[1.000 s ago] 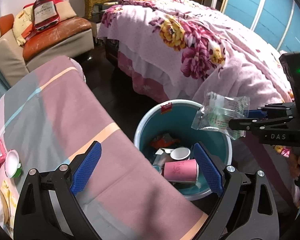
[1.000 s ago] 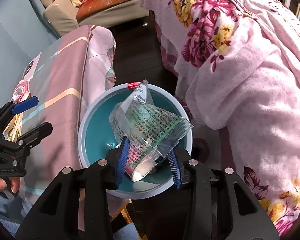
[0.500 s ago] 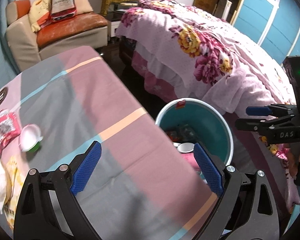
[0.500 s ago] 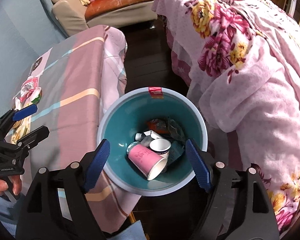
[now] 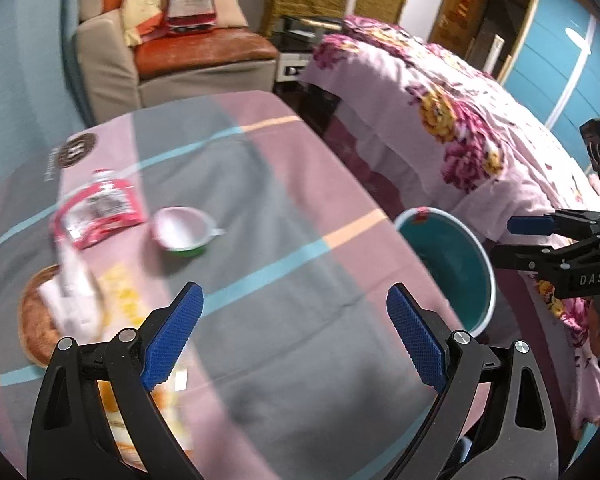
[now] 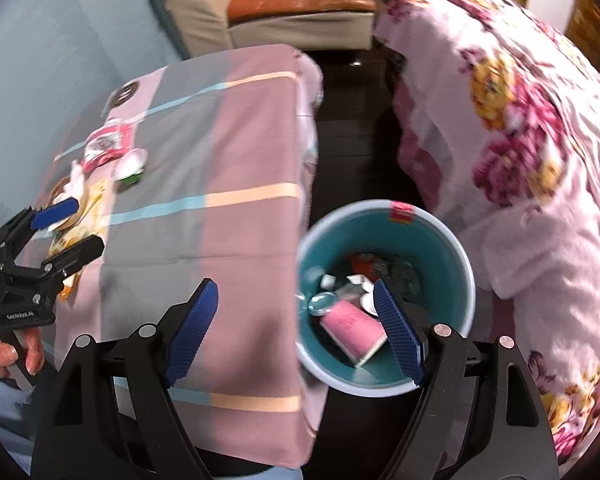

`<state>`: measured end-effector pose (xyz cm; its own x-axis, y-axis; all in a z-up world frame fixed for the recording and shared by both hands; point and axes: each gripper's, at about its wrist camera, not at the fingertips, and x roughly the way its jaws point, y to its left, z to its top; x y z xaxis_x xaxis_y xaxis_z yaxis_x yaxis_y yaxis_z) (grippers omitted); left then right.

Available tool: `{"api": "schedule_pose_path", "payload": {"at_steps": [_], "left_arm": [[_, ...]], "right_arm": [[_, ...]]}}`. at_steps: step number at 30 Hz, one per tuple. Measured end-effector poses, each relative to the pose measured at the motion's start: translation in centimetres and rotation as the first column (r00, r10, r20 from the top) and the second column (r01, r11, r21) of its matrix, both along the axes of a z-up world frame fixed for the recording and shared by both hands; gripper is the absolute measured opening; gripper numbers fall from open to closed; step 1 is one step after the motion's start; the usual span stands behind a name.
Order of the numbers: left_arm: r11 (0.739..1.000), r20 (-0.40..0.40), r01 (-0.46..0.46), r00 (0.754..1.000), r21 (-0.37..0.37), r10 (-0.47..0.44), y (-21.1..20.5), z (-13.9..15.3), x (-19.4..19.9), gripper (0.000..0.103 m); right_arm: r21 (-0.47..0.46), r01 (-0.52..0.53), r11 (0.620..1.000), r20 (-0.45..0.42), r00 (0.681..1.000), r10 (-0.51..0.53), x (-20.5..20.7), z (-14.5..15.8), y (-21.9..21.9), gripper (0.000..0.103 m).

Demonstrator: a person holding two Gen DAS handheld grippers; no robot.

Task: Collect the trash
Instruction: 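Move both grippers back to the table toward the egg container and tissue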

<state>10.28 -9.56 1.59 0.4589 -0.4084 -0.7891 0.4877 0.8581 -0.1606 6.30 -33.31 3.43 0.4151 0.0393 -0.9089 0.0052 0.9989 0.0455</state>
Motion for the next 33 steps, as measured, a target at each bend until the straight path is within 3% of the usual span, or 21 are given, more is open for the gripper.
{"api": "schedule_pose_path", "payload": {"at_steps": [9,16,33], "left_arm": [[0.994,0.004,-0.111,0.994,0.017,0.111,8.4,0.6,1.1,0.094],[0.981,-0.037,-0.192,0.981,0.012,0.192,13.4,-0.3,2.7,0.094],[0.977,-0.110,-0.210,0.971,0.032,0.212,15.3,-3.3,5.5,0.094]], "right_arm": [[-0.038,-0.147,0.988,-0.018,0.989,0.146,3.0,0.3,7.8,0.076],[-0.039,-0.209,0.977,-0.046,0.977,0.207,5.4,-0.6,11.4,0.076],[-0.003,-0.257,0.966,-0.101,0.961,0.256,10.0,-3.6,14.8,0.076]]}}
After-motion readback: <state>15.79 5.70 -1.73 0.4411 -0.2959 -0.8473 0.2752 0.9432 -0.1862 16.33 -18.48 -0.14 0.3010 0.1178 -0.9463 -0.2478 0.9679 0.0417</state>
